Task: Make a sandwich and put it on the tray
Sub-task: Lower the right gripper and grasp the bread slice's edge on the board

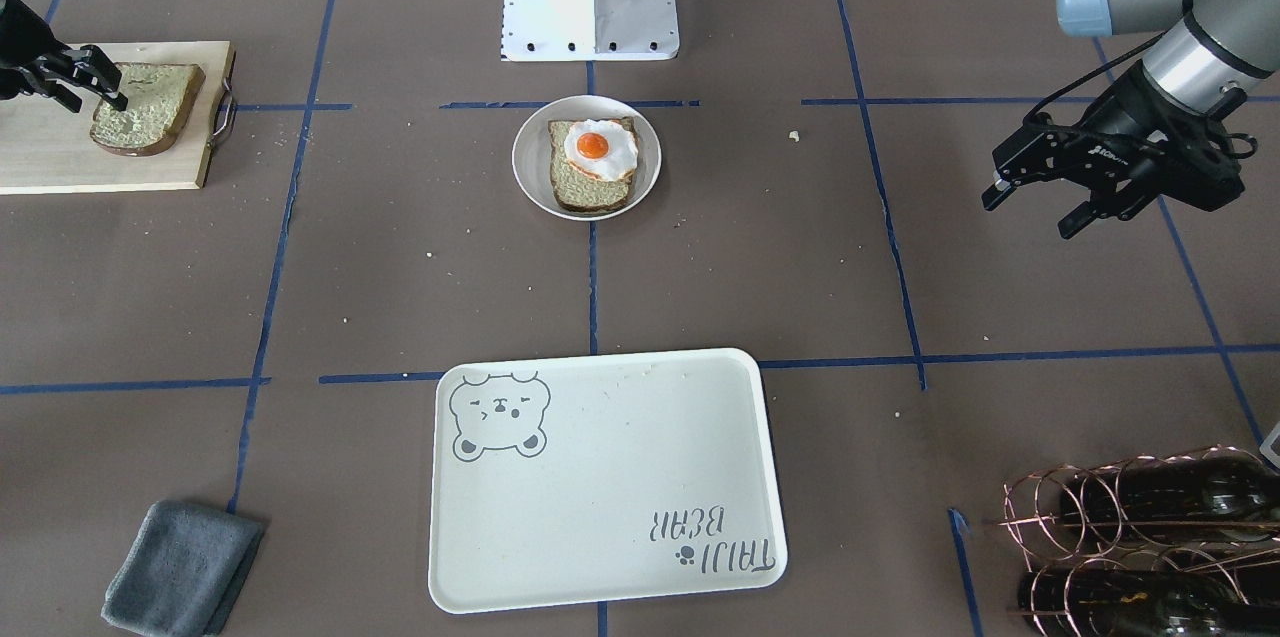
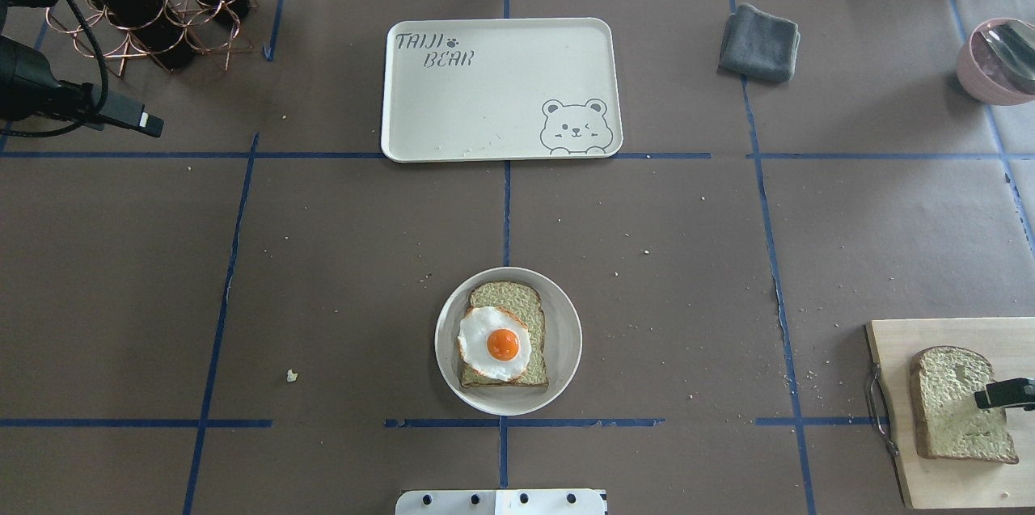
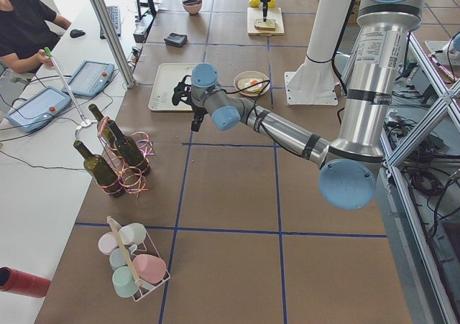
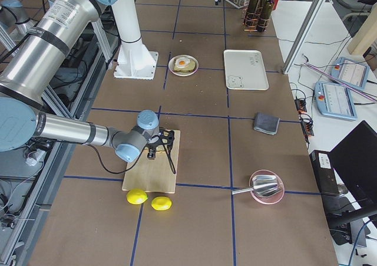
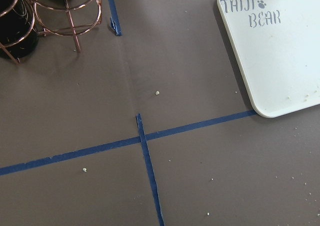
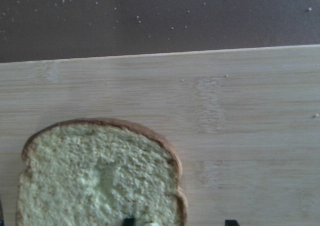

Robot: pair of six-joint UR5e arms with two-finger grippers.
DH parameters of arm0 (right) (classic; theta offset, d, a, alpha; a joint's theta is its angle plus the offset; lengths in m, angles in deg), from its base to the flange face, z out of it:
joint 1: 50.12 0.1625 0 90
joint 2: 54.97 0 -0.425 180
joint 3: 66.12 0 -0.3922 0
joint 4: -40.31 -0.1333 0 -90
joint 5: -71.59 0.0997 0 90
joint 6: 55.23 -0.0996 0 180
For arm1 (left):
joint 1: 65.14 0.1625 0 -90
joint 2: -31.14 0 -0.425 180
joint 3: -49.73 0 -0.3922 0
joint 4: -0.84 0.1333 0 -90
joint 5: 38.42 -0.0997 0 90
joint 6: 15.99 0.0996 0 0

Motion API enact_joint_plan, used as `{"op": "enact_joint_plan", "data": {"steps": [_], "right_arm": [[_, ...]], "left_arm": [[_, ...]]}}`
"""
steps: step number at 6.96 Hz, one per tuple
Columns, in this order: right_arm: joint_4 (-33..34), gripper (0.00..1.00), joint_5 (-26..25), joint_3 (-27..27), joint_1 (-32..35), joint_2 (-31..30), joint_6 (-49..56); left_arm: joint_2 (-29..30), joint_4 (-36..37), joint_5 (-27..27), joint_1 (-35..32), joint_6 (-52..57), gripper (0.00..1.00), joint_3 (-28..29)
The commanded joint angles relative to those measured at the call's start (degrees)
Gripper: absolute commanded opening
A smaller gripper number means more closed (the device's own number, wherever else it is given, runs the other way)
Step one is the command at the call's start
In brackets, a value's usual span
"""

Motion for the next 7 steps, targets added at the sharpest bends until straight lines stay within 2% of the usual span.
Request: {"op": "enact_joint_plan", "data": {"steps": [1,2,3,4,5,7], "right_arm": [[0.0,0.64,0.0,0.0,-0.7,0.3,-0.1],[0.0,0.62,0.0,0.2,-0.8,0.3,0.0],[0.0,0.44,0.0,0.1,-0.8,0.3,0.0],[0.0,0.05,0.3,0.1,-0.8,0.4,0.0],[-0.1,0.0,0.3,-0.1,-0.7,0.7,0.0],[-0.1,0.0,0.4,-0.7,-0.6,1.2,0.0]], "left_arm": [[0.0,0.0,0.0,-0.1,0.2,1.0,0.1],[0.0,0.0,0.0,-0.1,0.2,1.0,0.1],[0.0,0.0,0.0,-0.1,0.3,1.0,0.1],[0.0,0.0,0.0,-0.2,0.3,1.0,0.1],[0.0,-0.1,0.0,-0.3,0.3,1.0,0.1],[-0.2,0.0,0.0,-0.3,0.4,1.0,0.1]]}}
